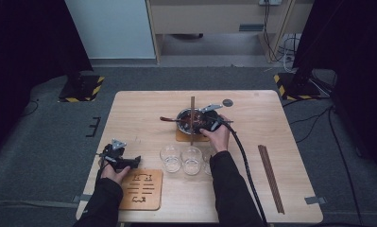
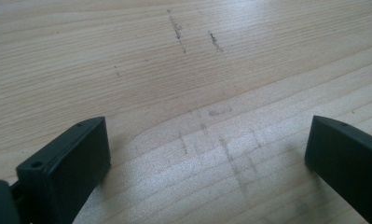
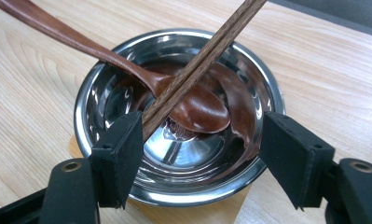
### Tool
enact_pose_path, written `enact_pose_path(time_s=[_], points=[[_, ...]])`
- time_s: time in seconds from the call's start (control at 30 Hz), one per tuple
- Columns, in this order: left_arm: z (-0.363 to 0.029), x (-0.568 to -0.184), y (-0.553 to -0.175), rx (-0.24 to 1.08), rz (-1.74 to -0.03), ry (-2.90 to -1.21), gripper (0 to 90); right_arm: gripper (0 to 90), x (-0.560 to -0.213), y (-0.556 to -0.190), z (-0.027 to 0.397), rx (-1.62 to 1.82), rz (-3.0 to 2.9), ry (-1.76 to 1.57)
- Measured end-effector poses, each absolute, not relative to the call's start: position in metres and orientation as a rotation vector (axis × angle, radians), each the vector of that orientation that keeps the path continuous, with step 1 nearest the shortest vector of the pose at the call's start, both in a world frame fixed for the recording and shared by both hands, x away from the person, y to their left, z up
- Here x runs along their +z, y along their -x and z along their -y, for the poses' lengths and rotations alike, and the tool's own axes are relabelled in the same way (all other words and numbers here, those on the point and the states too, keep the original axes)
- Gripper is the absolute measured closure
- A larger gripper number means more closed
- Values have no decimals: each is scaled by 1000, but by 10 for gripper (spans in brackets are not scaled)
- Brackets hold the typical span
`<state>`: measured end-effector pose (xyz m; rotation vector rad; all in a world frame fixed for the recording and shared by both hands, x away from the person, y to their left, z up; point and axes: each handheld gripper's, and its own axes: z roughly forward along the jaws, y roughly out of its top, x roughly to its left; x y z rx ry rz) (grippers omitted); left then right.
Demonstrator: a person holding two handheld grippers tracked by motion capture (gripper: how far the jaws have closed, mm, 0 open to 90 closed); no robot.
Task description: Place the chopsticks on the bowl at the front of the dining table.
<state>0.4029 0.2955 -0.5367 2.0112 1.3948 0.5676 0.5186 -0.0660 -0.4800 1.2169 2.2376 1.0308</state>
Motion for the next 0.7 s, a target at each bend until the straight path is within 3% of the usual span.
enact_pose_path(time_s=[0.7], points=[[-295,-537,-403,567,-1395,-2011,0,280,-444,-498,143,1055,-2119,-1281]])
